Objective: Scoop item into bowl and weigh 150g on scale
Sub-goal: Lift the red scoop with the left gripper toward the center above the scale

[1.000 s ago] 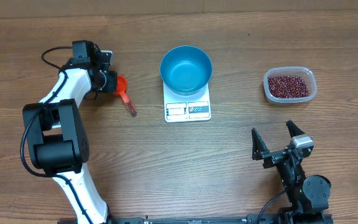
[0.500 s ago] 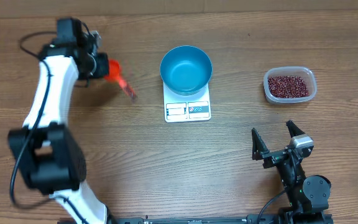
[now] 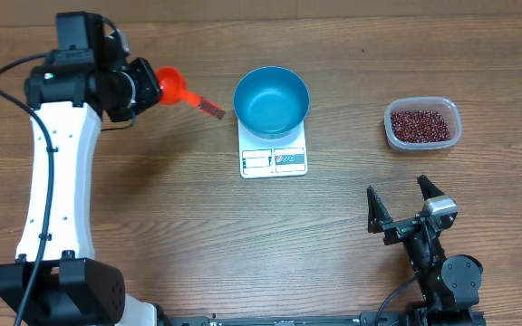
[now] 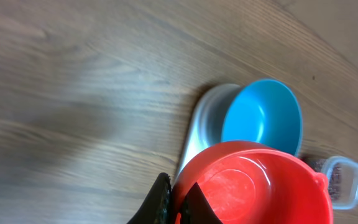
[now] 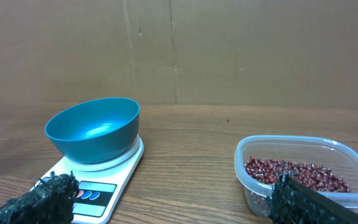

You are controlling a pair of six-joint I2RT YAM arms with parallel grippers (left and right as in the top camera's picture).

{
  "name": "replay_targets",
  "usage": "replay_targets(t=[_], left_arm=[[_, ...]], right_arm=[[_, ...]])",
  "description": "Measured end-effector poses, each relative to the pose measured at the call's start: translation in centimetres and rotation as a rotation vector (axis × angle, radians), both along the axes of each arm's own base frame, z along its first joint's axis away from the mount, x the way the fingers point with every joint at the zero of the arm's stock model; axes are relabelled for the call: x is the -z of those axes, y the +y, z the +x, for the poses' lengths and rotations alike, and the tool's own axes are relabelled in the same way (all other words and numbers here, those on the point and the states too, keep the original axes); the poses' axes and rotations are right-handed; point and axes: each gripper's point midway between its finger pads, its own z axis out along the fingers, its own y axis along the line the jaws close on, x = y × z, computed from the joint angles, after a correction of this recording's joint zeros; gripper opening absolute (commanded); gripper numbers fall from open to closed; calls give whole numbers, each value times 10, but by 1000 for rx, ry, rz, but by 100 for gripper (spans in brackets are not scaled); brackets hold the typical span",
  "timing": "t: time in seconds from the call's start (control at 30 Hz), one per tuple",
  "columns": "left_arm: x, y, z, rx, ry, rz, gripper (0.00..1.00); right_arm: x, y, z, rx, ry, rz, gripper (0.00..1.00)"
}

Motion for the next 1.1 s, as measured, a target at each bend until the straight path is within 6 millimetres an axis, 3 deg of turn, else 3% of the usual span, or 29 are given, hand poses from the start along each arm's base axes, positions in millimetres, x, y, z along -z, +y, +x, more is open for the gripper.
replay_targets(t=[0.37, 0.5, 0.8, 1.1], left_arm=[[30, -50, -24, 15, 130, 1, 5], [30, -61, -25, 27, 127, -3, 4], [16, -101, -5, 67, 2, -26, 5], [13, -118, -4, 45, -25, -13, 4]], right_arm=[[-2, 11, -3, -65, 4, 49, 100], [-8, 19, -6, -117, 13, 154, 100], [-12, 33, -13, -201, 95, 301, 100], [-82, 37, -15, -207, 211, 325, 100]])
